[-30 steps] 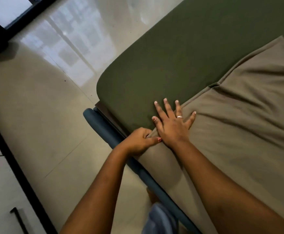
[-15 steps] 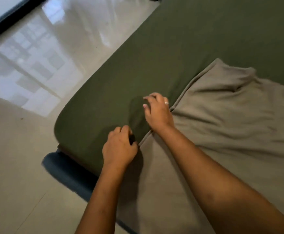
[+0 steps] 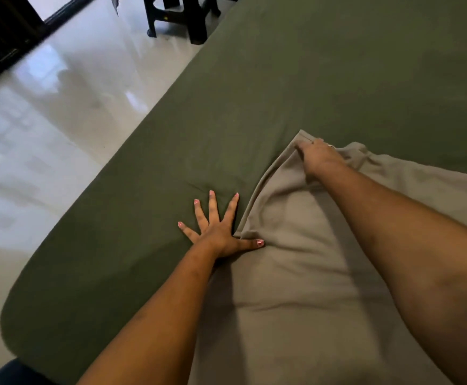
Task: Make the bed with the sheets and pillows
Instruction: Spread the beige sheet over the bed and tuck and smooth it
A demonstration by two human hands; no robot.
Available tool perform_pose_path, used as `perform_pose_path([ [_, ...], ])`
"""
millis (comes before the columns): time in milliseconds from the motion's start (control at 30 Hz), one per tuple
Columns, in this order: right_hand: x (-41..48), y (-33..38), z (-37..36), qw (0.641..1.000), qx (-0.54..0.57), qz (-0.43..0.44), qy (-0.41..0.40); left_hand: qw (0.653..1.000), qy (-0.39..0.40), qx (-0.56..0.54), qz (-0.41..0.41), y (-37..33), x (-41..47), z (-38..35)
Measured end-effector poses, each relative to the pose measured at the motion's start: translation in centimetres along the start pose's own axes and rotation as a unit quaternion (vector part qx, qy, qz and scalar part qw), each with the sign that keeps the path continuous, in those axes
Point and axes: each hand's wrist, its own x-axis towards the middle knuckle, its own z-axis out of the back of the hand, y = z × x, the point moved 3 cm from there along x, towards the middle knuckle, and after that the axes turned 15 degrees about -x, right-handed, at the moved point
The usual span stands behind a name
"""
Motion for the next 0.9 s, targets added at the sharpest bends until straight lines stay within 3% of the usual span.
perform_pose_path([
  [167,2.9,-0.1,-0.4,0.997,0.016,-0.042,0.062,1.000,0.005,0.007,0.005,0.4,0.5,-0.3],
  [333,5.0,-0.6,0.5,0.992,0.103,-0.056,0.056,1.000,0.003,0.015,0.009,0.4,0.6,-0.4],
  [467,6.3,-0.1,3.8,0.997,0.063,-0.002,-0.044,1.000,0.006,0.017,0.013,0.3,0.6,-0.5],
  [600,7.6,0.5,6.2,0.982,0.118,0.004,-0.146,1.000,-0.004,0.005,0.008,0.4,0.9,-0.7],
  [900,8.3,3.4,-2.6,0.945,0.280,0.054,-0.161,1.000,-0.007,-0.001,0.010,0.7,1.1,-0.9],
])
